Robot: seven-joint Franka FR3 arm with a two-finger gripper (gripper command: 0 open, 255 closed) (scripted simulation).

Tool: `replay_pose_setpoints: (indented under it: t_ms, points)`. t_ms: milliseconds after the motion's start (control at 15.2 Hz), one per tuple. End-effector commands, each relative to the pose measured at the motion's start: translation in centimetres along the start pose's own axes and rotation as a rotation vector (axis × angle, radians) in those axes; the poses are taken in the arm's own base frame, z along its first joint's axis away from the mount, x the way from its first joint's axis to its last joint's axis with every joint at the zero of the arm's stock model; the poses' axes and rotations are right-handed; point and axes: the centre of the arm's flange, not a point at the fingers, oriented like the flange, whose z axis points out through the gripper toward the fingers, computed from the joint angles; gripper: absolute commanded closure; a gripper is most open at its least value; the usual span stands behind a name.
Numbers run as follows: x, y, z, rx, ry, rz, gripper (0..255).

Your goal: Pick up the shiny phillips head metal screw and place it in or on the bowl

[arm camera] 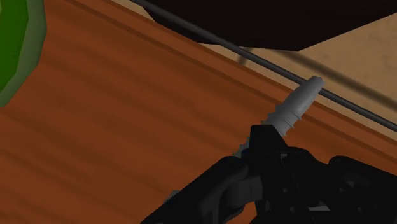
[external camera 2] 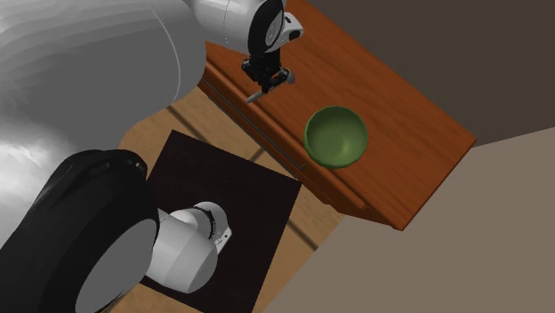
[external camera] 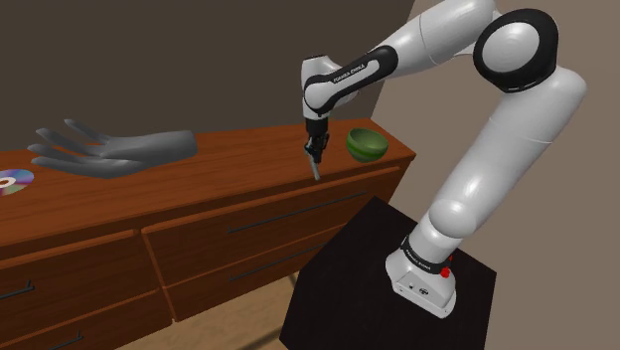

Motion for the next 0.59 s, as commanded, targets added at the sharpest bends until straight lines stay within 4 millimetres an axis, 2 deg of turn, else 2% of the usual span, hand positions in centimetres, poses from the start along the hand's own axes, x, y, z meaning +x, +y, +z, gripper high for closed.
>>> replay_pose_setpoints:
  t_ms: [0,132,198,528]
  points:
    - [0.0,0.0,0.0,0.0,0.0,0.0,0]
    - [-5.4,-2.4,0.4,0.031,0.255,0.397,0]
    - [-6.0,-2.8,0.6,0.035,0.284,0.443,0]
    - [-5.2,-2.8,3.1,0.035,0.284,0.443,0]
